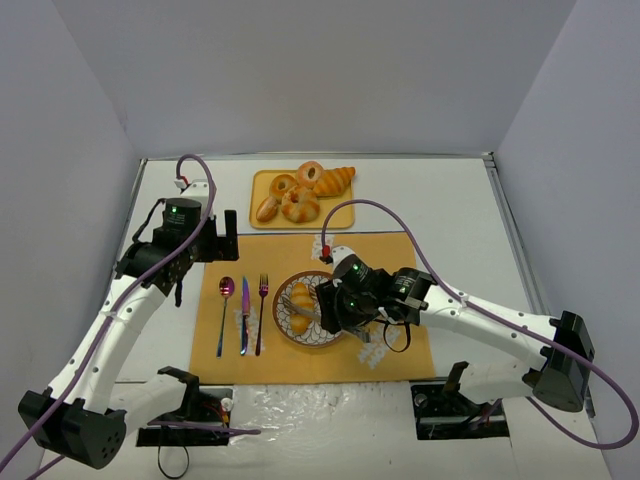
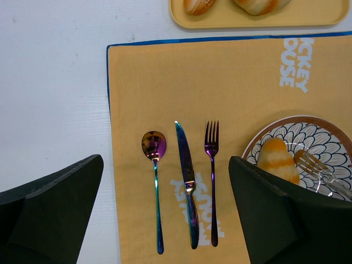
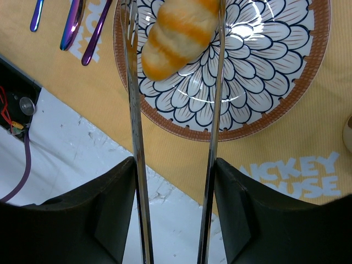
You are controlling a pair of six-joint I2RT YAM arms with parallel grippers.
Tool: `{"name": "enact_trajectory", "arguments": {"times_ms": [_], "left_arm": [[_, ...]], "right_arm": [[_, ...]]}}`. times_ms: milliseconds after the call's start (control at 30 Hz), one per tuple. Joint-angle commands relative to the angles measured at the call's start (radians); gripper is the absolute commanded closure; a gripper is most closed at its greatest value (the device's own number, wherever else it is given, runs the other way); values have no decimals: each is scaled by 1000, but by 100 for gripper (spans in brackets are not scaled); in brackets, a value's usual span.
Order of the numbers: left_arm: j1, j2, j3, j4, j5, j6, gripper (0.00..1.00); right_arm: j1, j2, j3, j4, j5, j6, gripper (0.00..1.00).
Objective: Place the bread
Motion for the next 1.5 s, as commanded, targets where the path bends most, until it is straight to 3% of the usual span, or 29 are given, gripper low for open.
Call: {"name": "enact_trajectory", "arguments": {"times_ms": [0,533,833,1100,1467], "left_arm": [[-5,-3,18,30,-7,1,4],[-5,-5,18,30,-9,1,4],[-5,-4,17,31,-9,1,4],[-6,-6,17,31,-6,1,4],[-6,-6,18,34,19,-2,4]], "right_arm": [[8,8,31,34,32,2,47],[10,-10,109,-30,86,-12,45],[-32,-25,157,-53,190,-13,45],[-361,14,263,-48,223,-94,45],[-771,260,405,58,291,-156,46]]}}
